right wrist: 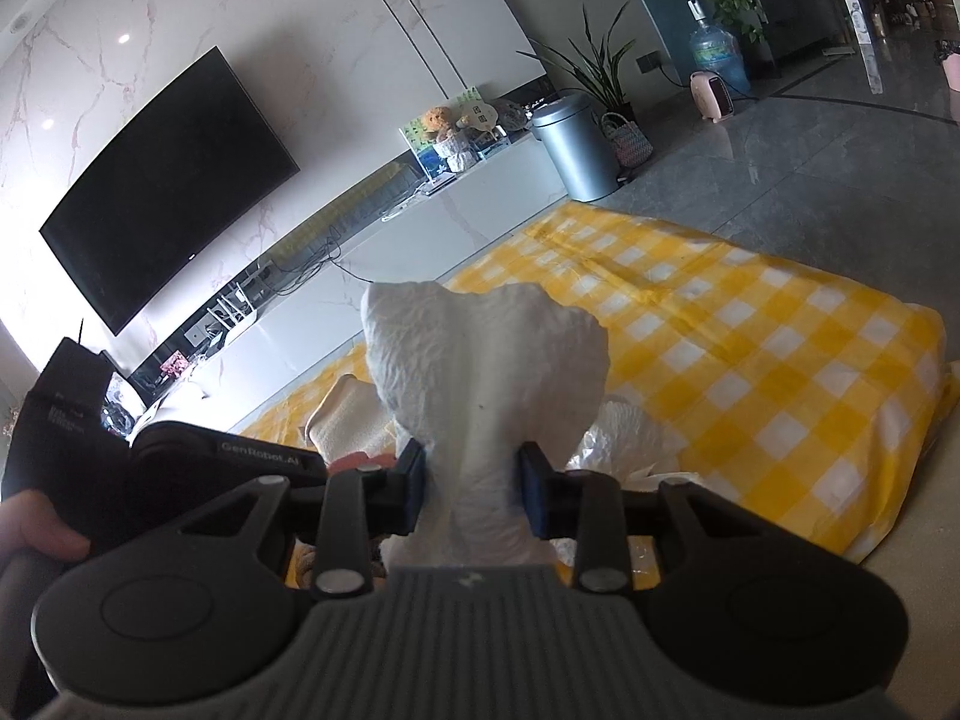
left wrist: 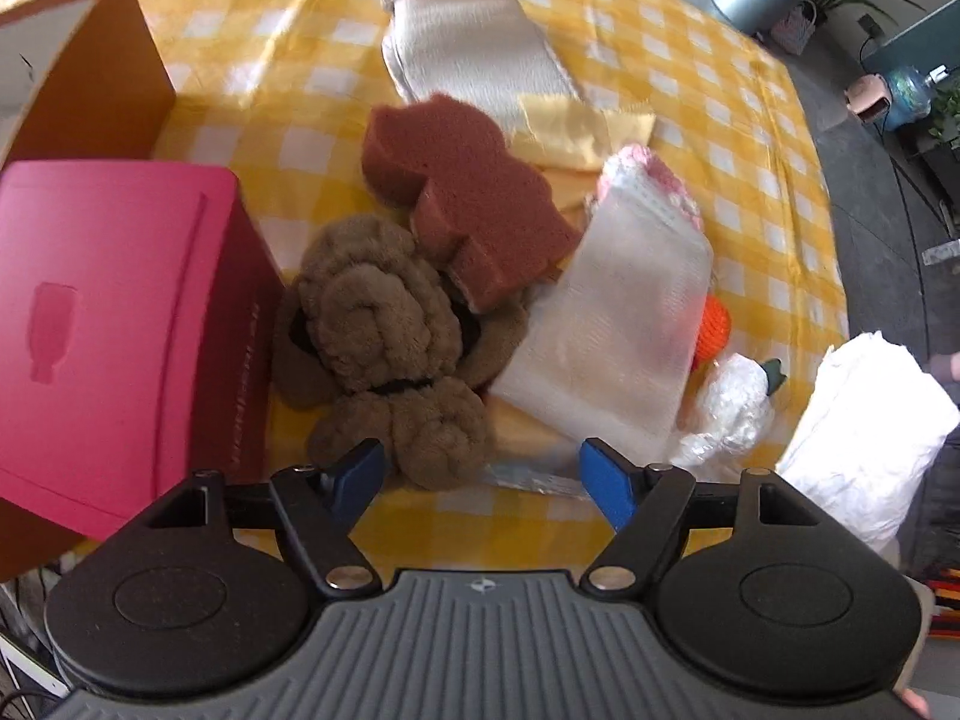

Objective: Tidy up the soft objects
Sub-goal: 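Lower the left tool onto the brown knotted plush and close on it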

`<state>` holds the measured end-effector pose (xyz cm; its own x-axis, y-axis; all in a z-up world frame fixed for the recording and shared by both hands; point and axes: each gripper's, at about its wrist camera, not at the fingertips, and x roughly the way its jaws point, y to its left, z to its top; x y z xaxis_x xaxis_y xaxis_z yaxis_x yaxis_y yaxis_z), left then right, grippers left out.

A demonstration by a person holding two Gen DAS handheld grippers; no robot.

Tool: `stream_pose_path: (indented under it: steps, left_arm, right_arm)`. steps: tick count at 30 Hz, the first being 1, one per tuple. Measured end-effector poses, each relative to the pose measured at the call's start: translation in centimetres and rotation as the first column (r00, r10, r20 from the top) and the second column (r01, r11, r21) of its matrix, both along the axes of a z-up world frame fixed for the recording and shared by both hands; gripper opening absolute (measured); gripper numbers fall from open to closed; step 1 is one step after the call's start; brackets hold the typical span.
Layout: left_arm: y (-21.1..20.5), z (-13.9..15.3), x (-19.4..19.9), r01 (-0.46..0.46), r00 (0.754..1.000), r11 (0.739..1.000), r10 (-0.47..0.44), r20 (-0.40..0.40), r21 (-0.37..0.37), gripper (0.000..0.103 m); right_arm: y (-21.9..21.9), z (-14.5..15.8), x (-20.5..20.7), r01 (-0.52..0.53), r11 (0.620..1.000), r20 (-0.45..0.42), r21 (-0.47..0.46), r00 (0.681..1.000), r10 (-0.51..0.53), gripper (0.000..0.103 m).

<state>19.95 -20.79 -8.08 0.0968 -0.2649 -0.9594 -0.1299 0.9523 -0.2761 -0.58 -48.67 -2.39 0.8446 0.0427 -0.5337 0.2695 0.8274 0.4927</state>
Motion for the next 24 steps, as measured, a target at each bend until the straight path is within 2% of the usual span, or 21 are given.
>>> stream_pose_path:
  steps: [2,5,9,12,16,18,20,21,22,24]
  left_arm:
    - [-0.4,-1.1,1.1,-0.010,0.995,0.999,0.013,-0.096,0.036,0.087]
    - [-1.0,-2.6,1.4,-0.077,0.985,0.984,0.100,-0.143,0.163,0.084]
    - [-1.8,-4.0,1.6,-0.118,0.975,0.958,0.161,-0.152,0.260,0.083]
    - [-2.5,-4.6,1.6,-0.167,0.968,0.931,0.218,-0.127,0.325,0.085]
    - [-4.6,-5.0,1.2,-0.102,0.989,0.899,0.137,-0.052,0.426,0.087]
    - [-4.9,-5.0,0.8,-0.082,0.994,0.899,0.108,-0.035,0.431,0.087]
    - [-5.0,-4.9,0.5,-0.062,0.997,0.905,0.078,-0.020,0.421,0.081]
    - [-4.8,-5.0,0.4,-0.061,0.997,0.908,0.078,-0.024,0.415,0.071]
    - [-4.8,-5.0,0.2,-0.059,0.996,0.917,0.082,-0.041,0.393,0.065]
    - [-4.6,-5.1,0.4,-0.027,0.998,0.926,0.050,-0.049,0.378,0.061]
  right_arm:
    - [0.1,0.0,0.0,-0.002,1.000,0.001,-0.005,1.000,0.002,0.034]
    - [0.2,0.1,-0.2,-0.014,1.000,0.014,-0.004,1.000,0.014,0.035]
    - [-0.3,-0.1,-0.3,-0.015,1.000,0.020,0.015,1.000,0.015,0.035]
    - [-0.7,-0.5,-0.4,-0.011,0.999,0.013,0.032,1.000,0.010,0.035]
    - [-1.1,-0.5,-0.5,-0.004,0.999,0.012,0.038,1.000,0.003,0.035]
    - [-1.1,-0.5,-0.6,-0.005,0.999,0.016,0.040,1.000,0.004,0.035]
    - [-1.2,-0.4,-0.6,-0.007,0.999,0.022,0.039,1.000,0.006,0.035]
    - [-1.1,-0.3,-0.6,-0.011,0.999,0.028,0.036,1.000,0.010,0.035]
    - [-1.0,-0.2,-0.7,-0.016,0.999,0.033,0.036,0.999,0.014,0.035]
    - [-0.9,-0.1,-0.7,-0.021,0.999,0.040,0.037,0.999,0.020,0.035]
